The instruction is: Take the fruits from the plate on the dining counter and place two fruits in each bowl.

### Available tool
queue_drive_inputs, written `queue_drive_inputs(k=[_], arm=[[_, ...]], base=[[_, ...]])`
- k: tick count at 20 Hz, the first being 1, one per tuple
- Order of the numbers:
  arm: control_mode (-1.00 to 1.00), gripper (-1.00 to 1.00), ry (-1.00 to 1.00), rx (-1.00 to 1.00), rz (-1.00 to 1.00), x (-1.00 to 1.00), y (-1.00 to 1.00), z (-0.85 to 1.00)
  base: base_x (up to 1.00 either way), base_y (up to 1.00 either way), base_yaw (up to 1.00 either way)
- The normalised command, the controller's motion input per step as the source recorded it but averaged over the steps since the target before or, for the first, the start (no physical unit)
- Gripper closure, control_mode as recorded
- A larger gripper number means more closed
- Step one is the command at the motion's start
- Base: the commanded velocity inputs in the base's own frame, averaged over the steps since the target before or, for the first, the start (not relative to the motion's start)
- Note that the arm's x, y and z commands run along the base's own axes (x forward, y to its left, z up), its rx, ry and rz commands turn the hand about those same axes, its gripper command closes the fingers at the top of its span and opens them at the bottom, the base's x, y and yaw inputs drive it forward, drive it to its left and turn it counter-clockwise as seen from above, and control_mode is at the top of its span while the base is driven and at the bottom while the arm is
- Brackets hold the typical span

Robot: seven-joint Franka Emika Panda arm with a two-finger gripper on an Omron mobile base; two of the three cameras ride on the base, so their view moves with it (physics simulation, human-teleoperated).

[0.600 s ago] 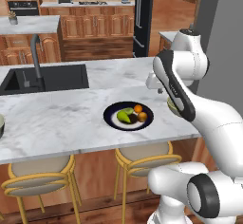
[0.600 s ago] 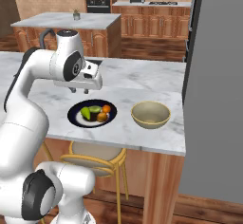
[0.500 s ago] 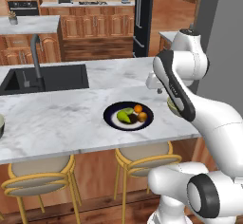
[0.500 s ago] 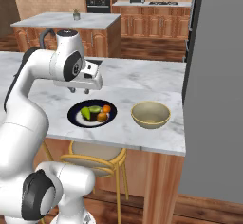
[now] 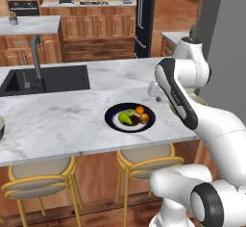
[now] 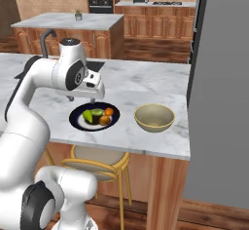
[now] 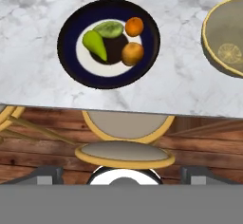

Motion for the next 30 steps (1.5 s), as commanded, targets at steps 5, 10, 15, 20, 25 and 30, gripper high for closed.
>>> queue_drive_inputs(k=[5,10,15,20,25,30], arm=[[-1.0,-1.0,0.0,-0.01,0.0,0.08,0.0,-0.34],[-1.0,-1.0,0.01,-0.01,-0.03,0.22,0.0,-0.39],[-1.0,-1.0,0.17,0.0,-0.18,0.34,0.0,-0.33],[-1.0,-1.0,0.18,0.0,-0.2,0.44,0.0,-0.29],[-1.0,-1.0,0.07,0.0,-0.09,0.35,0.0,-0.27],[-1.0,-1.0,0.01,0.0,-0.04,0.24,0.0,-0.3]], base=[[0.0,0.0,0.0],[0.0,0.0,0.0],[0.0,0.0,0.0],[0.0,0.0,0.0],[0.0,0.0,0.0],[0.0,0.0,0.0]])
